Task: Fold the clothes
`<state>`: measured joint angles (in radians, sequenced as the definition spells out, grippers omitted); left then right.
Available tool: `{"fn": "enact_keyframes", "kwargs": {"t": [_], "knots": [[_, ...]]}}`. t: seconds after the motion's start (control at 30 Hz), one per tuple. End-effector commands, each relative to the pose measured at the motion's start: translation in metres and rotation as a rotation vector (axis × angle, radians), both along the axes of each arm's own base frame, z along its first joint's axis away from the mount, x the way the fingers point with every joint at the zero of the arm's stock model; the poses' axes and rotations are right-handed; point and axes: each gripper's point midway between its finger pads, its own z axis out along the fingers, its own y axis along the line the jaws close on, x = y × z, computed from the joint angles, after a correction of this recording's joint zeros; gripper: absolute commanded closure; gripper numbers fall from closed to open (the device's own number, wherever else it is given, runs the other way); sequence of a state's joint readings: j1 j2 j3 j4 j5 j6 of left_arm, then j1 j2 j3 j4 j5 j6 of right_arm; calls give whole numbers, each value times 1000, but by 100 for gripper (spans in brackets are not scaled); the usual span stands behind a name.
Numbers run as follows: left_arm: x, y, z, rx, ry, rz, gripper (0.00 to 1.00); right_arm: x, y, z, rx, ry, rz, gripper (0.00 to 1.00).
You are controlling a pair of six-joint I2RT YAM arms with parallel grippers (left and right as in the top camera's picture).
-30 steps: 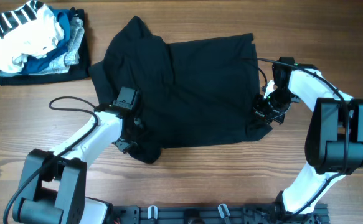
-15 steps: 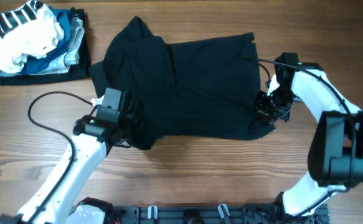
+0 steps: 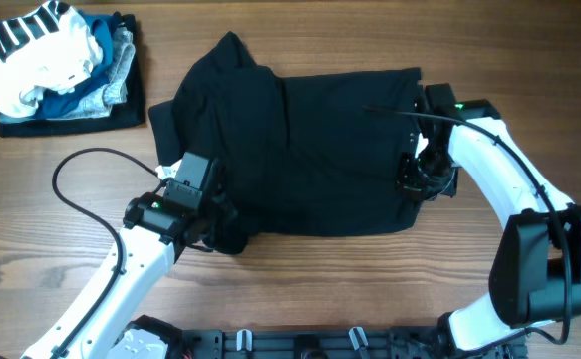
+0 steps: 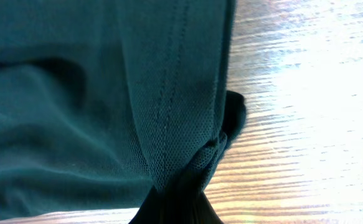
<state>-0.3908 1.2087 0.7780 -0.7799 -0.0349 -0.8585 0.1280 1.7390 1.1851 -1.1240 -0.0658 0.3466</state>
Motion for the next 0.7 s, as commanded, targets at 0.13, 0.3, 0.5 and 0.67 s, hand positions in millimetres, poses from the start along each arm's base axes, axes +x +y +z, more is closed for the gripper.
{"fn": "enact_keyframes", "kwargs": {"t": [0.13, 0.3, 0.5, 0.67], "knots": [[32, 23, 22, 141, -178, 58, 96, 15, -3, 6, -37, -80, -35, 96], [56, 36, 36, 231, -296, 81, 96, 33, -2, 9, -27, -150, -60, 96], [64, 50, 26, 241, -269, 133, 96, 49, -21, 21, -57, -200, -113, 96], [65, 56, 25, 243, -265, 151, 96, 57, -29, 37, -72, -225, -119, 96]]}}
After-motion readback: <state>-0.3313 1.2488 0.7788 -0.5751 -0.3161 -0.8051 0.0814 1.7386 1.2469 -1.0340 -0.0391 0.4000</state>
